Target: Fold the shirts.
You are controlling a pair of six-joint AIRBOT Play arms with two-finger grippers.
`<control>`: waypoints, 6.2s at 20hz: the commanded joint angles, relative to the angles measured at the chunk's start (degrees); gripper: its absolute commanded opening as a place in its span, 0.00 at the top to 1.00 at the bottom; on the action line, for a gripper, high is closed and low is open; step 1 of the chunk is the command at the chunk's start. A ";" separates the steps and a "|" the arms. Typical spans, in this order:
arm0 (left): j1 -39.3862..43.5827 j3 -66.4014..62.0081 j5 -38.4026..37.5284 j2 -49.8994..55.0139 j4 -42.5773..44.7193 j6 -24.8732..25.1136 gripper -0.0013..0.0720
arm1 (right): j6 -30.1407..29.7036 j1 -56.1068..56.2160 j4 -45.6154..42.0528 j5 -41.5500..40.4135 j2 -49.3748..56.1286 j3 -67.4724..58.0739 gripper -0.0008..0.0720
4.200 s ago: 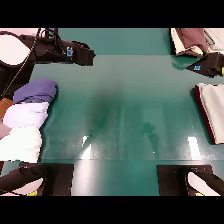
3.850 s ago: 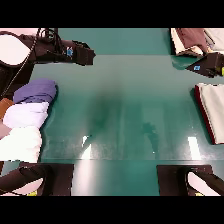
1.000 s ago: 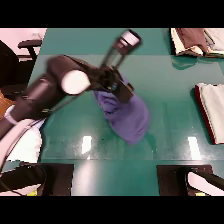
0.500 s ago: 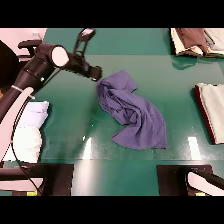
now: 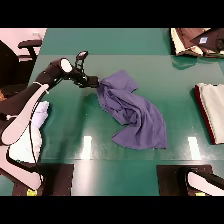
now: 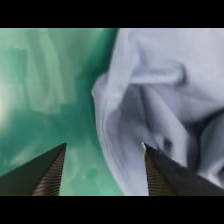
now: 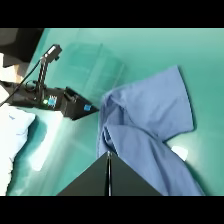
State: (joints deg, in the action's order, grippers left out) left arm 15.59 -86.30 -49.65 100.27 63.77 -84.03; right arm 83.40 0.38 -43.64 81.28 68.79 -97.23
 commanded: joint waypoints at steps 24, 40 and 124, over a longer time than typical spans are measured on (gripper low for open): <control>-6.10 -11.37 -8.61 -3.43 -2.86 6.49 0.95 | -5.97 -7.67 -10.23 -10.38 -6.56 69.35 0.39; -6.12 -24.87 -10.23 -25.62 4.04 6.67 0.95 | -5.88 -10.10 -14.86 -4.63 -14.38 21.51 0.97; -20.09 49.83 -12.11 -45.57 -13.07 8.04 0.95 | -8.70 -39.76 -16.74 -2.23 -2.21 63.56 0.33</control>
State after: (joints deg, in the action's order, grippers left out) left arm -4.47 -36.18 -61.17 54.70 50.94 -76.34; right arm 76.31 -35.99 -64.42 82.46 64.82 -39.35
